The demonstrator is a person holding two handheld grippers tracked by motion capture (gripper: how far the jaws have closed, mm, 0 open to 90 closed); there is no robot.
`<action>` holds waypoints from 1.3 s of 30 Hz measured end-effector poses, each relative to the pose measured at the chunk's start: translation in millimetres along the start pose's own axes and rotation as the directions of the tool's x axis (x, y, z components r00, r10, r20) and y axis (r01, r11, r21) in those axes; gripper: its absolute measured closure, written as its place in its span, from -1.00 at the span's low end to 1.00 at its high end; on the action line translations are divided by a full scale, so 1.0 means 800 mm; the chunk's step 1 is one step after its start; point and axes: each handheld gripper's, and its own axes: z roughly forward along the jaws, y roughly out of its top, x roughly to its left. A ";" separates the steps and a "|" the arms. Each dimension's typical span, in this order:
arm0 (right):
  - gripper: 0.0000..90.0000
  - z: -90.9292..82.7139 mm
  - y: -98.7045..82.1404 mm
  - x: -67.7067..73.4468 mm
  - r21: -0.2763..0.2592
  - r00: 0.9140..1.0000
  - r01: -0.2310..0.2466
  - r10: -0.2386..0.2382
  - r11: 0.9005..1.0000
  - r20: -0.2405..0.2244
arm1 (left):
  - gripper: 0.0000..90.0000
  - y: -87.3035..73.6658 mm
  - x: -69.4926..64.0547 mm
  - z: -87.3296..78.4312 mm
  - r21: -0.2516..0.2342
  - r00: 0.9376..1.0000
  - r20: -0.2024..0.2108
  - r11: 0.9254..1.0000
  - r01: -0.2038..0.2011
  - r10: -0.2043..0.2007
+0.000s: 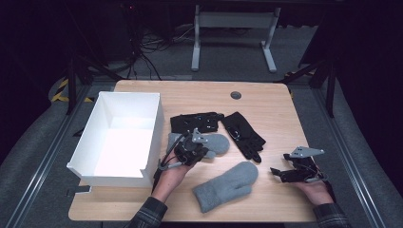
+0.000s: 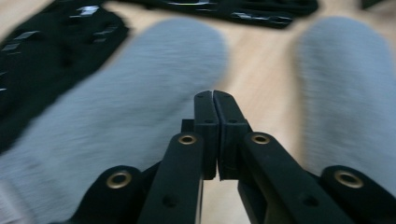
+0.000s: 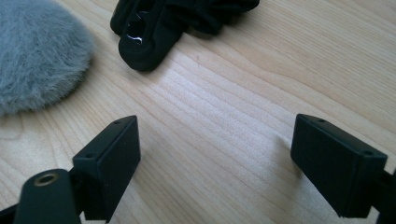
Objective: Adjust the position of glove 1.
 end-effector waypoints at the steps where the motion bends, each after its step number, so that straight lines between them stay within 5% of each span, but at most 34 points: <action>1: -0.64 0.000 0.000 0.000 -0.002 1.000 0.000 0.000 1.000 0.000 | 1.00 0.001 0.005 0.000 0.004 1.000 -0.030 1.000 0.007 -0.007; 6: -0.65 0.000 -0.001 0.000 -0.009 1.000 0.000 0.000 1.000 0.001 | 1.00 0.001 0.027 0.007 0.012 0.987 -0.145 0.997 0.073 -0.070; 8: -0.65 0.001 -0.001 0.000 -0.011 1.000 -0.001 0.001 1.000 0.002 | 1.00 0.000 0.033 0.017 0.047 0.977 -0.200 0.995 0.083 -0.072; 12: -0.65 0.001 -0.002 0.000 -0.015 1.000 -0.001 0.001 1.000 0.002 | 1.00 -0.005 0.040 0.034 0.108 0.975 -0.207 0.988 0.111 -0.087; 17: -0.65 0.001 -0.003 0.000 -0.020 1.000 -0.002 0.002 1.000 0.003 | 1.00 -0.004 0.032 0.035 0.132 0.981 -0.173 0.985 0.111 -0.087; 24: -0.65 0.001 -0.003 0.000 -0.021 1.000 -0.002 0.002 1.000 0.004 | 1.00 -0.005 0.009 0.036 0.141 0.994 -0.067 0.985 0.099 -0.091; 33: -0.65 0.001 -0.003 -0.001 -0.023 1.000 0.000 0.000 1.000 0.001 | 1.00 -0.007 -0.022 0.035 0.150 0.995 0.065 0.986 0.070 -0.081; 39: -0.65 0.001 -0.003 -0.001 -0.022 1.000 0.001 -0.001 1.000 0.001 | 1.00 -0.005 -0.035 0.025 0.120 0.995 0.097 0.993 0.020 -0.032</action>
